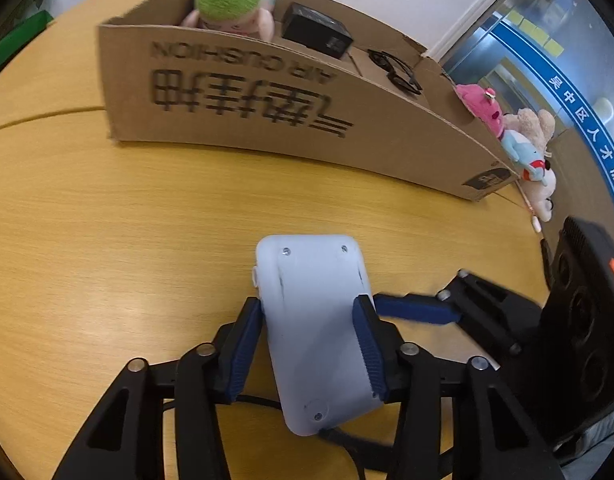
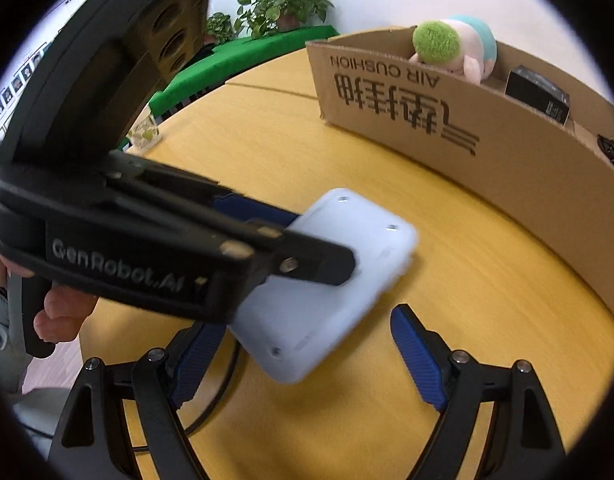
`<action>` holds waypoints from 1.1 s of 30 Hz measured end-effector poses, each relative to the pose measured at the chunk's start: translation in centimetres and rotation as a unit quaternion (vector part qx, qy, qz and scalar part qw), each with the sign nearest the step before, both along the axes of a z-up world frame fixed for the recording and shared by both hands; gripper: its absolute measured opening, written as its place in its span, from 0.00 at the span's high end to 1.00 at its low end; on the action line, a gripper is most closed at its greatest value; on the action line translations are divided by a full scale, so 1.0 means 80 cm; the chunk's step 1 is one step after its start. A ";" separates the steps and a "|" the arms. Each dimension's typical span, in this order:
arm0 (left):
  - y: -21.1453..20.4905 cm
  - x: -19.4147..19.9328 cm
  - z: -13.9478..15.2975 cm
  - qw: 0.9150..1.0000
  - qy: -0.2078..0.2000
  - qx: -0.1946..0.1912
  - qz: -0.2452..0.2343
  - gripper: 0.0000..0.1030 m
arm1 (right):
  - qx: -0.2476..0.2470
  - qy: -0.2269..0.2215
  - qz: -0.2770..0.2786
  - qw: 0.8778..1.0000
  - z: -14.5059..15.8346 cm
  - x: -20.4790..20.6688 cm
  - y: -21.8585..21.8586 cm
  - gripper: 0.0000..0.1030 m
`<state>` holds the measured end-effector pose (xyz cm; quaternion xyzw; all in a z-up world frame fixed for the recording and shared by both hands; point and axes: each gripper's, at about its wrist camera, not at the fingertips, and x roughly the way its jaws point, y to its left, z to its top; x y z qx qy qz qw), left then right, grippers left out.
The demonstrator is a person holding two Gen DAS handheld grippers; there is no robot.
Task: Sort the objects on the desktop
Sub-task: 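Grasp the white power bank with the left gripper, then carry the power bank with the left gripper and lower it into the box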
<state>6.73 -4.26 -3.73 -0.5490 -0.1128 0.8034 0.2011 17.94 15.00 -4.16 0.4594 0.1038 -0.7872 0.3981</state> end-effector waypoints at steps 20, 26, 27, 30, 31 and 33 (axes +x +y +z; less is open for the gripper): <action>0.087 -0.001 0.055 0.998 0.054 -0.005 -0.006 0.81 | -0.053 0.015 -0.068 0.996 0.018 -0.002 0.074 0.18; 0.098 -0.014 0.111 0.994 0.107 0.016 -0.005 0.81 | -0.074 0.084 -0.091 0.990 0.071 -0.005 0.084 0.18; 0.102 -0.019 0.123 0.993 0.119 0.017 -0.009 0.81 | -0.072 0.093 -0.093 0.989 0.080 -0.009 0.088 0.18; 0.111 -0.042 0.161 0.987 0.157 0.025 -0.020 0.81 | -0.052 0.131 -0.094 0.986 0.114 -0.035 0.088 0.18; 0.115 -0.050 0.173 0.985 0.168 0.029 -0.023 0.81 | -0.046 0.144 -0.094 0.984 0.127 -0.043 0.089 0.18; 0.119 -0.065 0.193 0.982 0.185 0.035 -0.027 0.81 | -0.038 0.159 -0.096 0.982 0.150 -0.060 0.091 0.18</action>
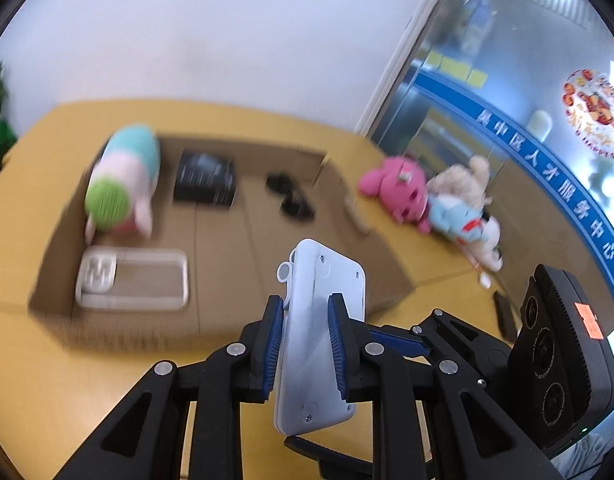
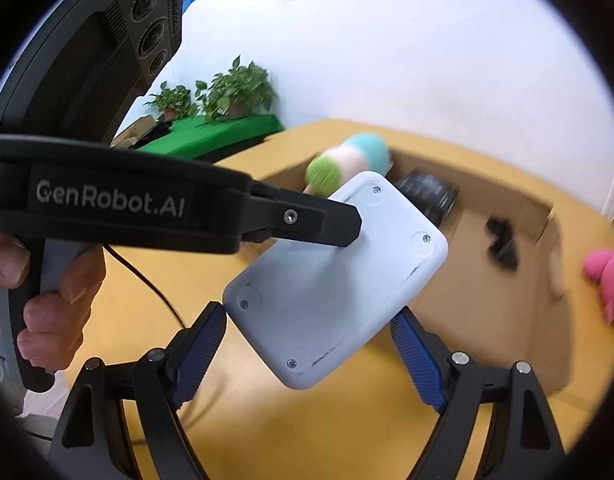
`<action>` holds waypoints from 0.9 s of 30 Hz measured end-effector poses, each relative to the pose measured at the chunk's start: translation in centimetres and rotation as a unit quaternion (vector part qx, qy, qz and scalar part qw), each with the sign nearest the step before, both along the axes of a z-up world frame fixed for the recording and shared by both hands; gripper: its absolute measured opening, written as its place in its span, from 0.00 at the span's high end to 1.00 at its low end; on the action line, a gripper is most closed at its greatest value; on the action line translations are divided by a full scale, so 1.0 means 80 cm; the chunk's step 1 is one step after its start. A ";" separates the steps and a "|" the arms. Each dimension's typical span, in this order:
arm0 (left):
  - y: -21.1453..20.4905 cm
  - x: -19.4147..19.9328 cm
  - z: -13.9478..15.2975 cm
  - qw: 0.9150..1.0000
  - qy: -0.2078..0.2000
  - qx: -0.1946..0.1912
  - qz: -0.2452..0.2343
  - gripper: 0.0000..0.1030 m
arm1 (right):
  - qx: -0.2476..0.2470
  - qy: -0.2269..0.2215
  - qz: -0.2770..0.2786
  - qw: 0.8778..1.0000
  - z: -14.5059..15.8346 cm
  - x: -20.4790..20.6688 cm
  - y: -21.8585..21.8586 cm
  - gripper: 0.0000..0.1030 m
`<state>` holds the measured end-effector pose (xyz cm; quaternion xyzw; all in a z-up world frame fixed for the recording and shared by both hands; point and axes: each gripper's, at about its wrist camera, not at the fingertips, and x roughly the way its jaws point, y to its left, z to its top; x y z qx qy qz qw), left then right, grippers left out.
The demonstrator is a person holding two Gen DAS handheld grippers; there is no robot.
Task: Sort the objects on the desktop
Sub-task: 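Carry the power bank with the left gripper and lower it into the box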
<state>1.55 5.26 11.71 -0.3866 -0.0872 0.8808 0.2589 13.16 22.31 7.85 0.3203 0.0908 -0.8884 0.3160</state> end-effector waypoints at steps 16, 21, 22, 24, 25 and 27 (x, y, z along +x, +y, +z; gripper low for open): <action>0.010 -0.182 0.032 0.999 -0.029 0.023 -0.002 0.82 | 0.070 -0.062 0.026 0.995 0.042 -0.185 -0.005 0.18; 0.009 -0.237 -0.021 0.996 -0.084 0.020 0.003 0.82 | 0.082 -0.123 0.034 0.988 -0.007 -0.227 -0.005 0.18; 0.009 -0.247 -0.034 0.995 -0.098 0.019 0.003 0.82 | 0.083 -0.140 0.035 0.986 -0.019 -0.235 -0.006 0.18; 0.009 -0.263 -0.060 0.992 -0.126 0.018 0.005 0.82 | 0.082 -0.171 0.037 0.981 -0.042 -0.247 -0.009 0.18; 0.009 -0.274 -0.076 0.989 -0.144 0.019 0.008 0.82 | 0.084 -0.185 0.036 0.979 -0.054 -0.256 -0.011 0.18; 0.006 -0.288 -0.097 0.986 -0.166 0.018 0.017 0.82 | 0.084 -0.206 0.035 0.974 -0.075 -0.269 -0.013 0.18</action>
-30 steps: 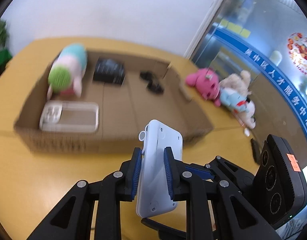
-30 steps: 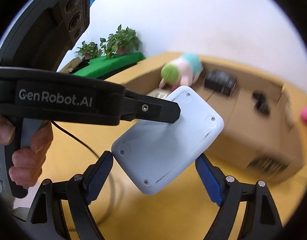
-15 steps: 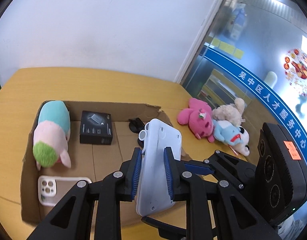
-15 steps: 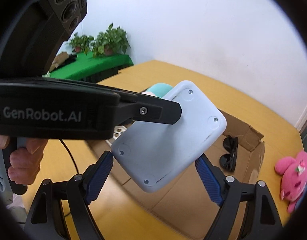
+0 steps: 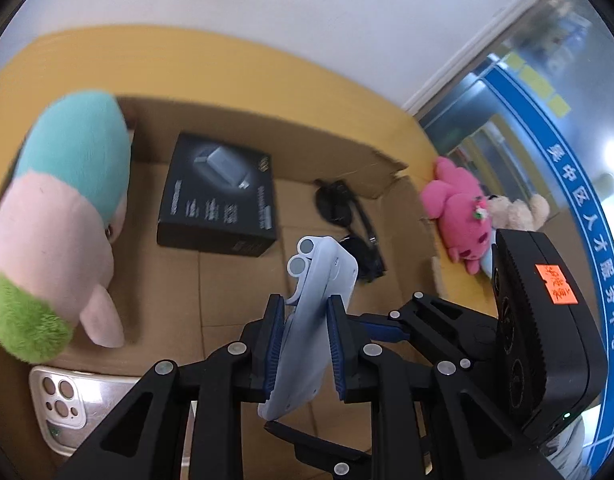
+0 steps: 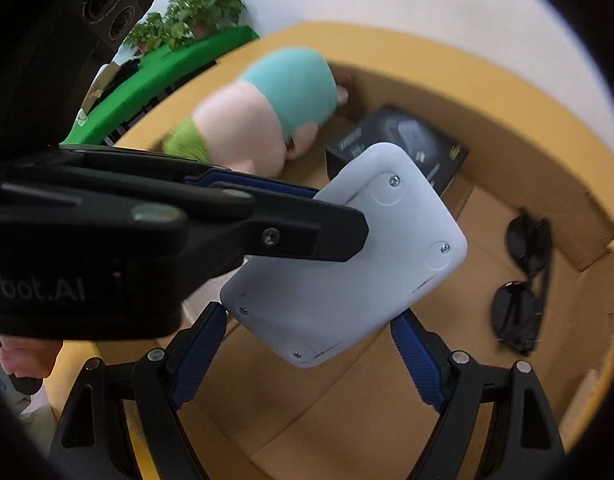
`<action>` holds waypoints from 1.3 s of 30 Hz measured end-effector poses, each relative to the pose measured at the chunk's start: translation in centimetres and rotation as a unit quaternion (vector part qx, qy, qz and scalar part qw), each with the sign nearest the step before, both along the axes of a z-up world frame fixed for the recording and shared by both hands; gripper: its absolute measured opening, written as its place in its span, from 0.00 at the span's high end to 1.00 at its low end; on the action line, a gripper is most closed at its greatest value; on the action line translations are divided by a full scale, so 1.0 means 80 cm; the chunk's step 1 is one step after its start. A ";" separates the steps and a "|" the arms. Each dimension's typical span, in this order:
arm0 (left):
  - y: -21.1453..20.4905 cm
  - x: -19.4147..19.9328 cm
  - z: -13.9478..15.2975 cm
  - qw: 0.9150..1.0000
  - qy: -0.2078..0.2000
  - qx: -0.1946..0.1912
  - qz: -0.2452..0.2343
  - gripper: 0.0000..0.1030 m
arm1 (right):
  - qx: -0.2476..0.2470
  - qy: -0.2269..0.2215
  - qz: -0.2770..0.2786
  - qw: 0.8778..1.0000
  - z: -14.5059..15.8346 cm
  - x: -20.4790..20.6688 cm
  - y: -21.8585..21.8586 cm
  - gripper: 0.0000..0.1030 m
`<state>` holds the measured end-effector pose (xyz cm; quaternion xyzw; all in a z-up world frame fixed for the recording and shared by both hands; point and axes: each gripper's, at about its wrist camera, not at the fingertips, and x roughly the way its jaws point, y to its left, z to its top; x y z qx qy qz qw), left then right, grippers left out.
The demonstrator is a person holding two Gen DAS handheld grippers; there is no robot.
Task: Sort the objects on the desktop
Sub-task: 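Carry the power bank with the left gripper and lower it into the box, then open the left gripper to release the power bank and withdraw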
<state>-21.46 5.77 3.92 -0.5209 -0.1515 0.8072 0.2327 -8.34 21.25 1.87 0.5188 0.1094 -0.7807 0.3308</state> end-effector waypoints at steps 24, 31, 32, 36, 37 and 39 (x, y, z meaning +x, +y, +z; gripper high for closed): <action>-0.074 0.070 0.057 0.989 0.106 -0.078 0.073 0.45 | -0.039 0.086 -0.096 0.991 0.066 0.106 0.042 0.22; -0.148 0.244 0.159 0.907 0.339 -0.198 0.151 0.00 | -0.047 0.229 -0.210 0.949 0.081 0.183 0.086 0.21; -0.154 0.265 0.157 0.895 0.358 -0.217 0.154 0.00 | -0.043 0.249 -0.228 0.940 0.073 0.199 0.090 0.21; -0.155 0.302 0.103 0.885 0.371 -0.233 0.158 0.00 | -0.042 0.298 -0.285 0.910 0.051 0.219 0.099 0.20; -0.151 0.302 0.084 0.892 0.363 -0.219 0.154 0.00 | -0.039 0.311 -0.297 0.902 0.045 0.222 0.101 0.20; -0.136 0.295 0.041 0.902 0.349 -0.202 0.155 0.00 | -0.032 0.324 -0.316 0.891 0.030 0.221 0.102 0.20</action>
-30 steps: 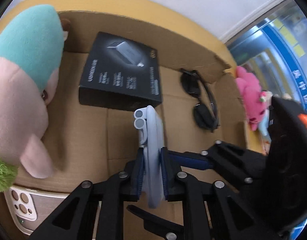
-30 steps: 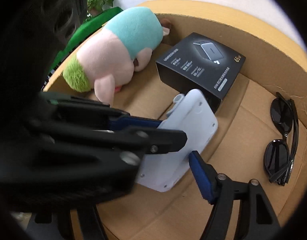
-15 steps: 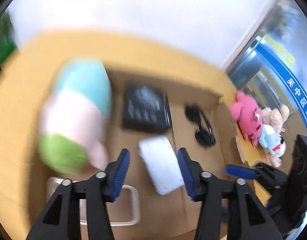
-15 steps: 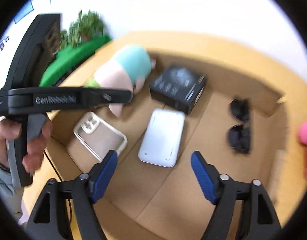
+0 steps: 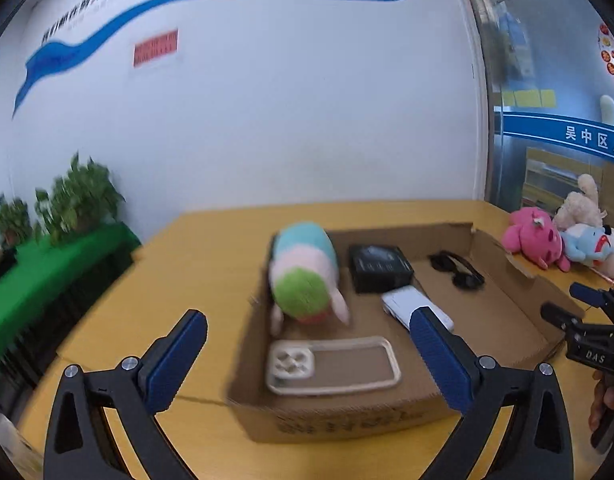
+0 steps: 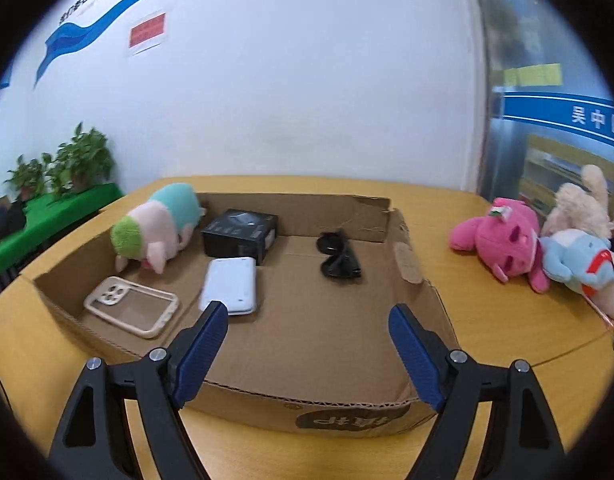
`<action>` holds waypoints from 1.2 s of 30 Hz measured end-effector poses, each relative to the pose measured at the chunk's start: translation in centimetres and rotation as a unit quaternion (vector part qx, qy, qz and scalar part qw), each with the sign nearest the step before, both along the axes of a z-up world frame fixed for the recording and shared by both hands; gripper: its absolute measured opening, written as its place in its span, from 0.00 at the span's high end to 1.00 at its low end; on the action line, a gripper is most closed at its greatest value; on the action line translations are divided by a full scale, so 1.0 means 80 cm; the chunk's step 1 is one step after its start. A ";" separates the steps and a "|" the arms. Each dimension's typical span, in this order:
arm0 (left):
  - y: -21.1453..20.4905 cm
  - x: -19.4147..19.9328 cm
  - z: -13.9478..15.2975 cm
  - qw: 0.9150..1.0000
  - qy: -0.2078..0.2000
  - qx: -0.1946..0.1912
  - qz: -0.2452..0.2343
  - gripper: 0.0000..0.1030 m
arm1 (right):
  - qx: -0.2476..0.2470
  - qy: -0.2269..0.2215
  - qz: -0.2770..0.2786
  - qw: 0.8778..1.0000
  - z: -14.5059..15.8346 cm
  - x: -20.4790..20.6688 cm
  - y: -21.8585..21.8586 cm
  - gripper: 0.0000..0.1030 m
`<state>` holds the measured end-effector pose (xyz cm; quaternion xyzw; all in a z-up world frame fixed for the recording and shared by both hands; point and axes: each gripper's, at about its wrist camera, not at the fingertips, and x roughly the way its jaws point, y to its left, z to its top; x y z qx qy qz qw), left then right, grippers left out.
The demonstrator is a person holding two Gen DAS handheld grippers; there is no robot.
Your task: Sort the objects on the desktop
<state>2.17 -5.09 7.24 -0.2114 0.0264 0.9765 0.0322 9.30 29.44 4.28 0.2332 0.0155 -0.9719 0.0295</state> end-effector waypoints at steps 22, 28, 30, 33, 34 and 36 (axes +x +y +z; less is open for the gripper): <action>0.061 -0.042 -0.083 1.000 -0.021 -0.011 0.003 0.00 | -0.011 -0.011 -0.027 1.000 -0.046 -0.025 -0.002 0.05; 0.062 -0.043 -0.080 1.000 -0.021 -0.011 0.005 0.00 | -0.012 -0.012 -0.028 0.999 -0.044 -0.021 -0.003 0.04; 0.063 -0.043 -0.081 1.000 -0.022 -0.010 0.008 0.00 | -0.011 -0.013 -0.028 0.999 -0.044 -0.020 -0.003 0.03; 0.062 -0.043 -0.081 1.000 -0.023 -0.010 0.010 0.00 | -0.011 -0.016 -0.027 0.999 -0.044 -0.021 -0.004 0.01; 0.062 -0.043 -0.081 1.000 -0.024 -0.010 0.011 0.00 | -0.011 -0.017 -0.027 0.999 -0.044 -0.021 -0.003 0.01; 0.063 -0.042 -0.081 1.000 -0.024 -0.009 0.014 0.00 | -0.012 -0.018 -0.027 0.999 -0.044 -0.021 -0.003 0.01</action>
